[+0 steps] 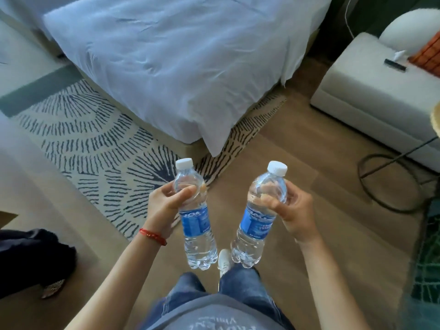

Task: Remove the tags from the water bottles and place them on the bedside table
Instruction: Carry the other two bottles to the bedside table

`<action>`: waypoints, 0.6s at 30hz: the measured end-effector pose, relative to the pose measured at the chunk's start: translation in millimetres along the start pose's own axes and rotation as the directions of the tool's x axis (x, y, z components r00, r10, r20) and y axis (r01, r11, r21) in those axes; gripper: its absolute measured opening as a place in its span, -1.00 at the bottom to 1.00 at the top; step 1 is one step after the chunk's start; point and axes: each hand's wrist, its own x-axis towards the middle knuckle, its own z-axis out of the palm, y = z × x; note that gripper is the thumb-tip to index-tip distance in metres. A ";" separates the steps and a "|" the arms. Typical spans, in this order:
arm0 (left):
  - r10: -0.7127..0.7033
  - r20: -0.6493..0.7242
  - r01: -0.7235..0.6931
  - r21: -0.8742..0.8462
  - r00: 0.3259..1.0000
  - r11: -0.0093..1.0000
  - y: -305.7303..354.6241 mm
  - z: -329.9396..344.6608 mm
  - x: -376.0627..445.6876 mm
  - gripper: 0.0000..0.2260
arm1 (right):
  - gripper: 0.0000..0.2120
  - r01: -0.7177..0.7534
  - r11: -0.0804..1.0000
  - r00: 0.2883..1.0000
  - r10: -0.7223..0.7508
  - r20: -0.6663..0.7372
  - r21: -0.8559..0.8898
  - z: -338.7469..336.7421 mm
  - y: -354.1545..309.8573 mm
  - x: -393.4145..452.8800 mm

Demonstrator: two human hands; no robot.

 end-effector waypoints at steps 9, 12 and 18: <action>0.013 -0.178 -0.029 -0.087 0.984 0.996 26.4 -16.5 68.2 -0.81 | -0.72 -0.024 0.999 0.978 0.031 0.205 -0.040 33.2 -13.9 120.6; 0.006 -0.236 -0.027 -0.087 0.972 0.996 34.5 -39.8 96.8 -0.76 | -0.73 -0.034 0.998 0.964 0.047 0.263 -0.056 64.8 -11.3 154.1; 0.014 -0.258 -0.044 -0.108 0.966 0.993 58.7 -108.7 171.5 -0.73 | -0.69 -0.038 0.997 0.954 0.055 0.294 -0.063 153.9 -6.3 227.1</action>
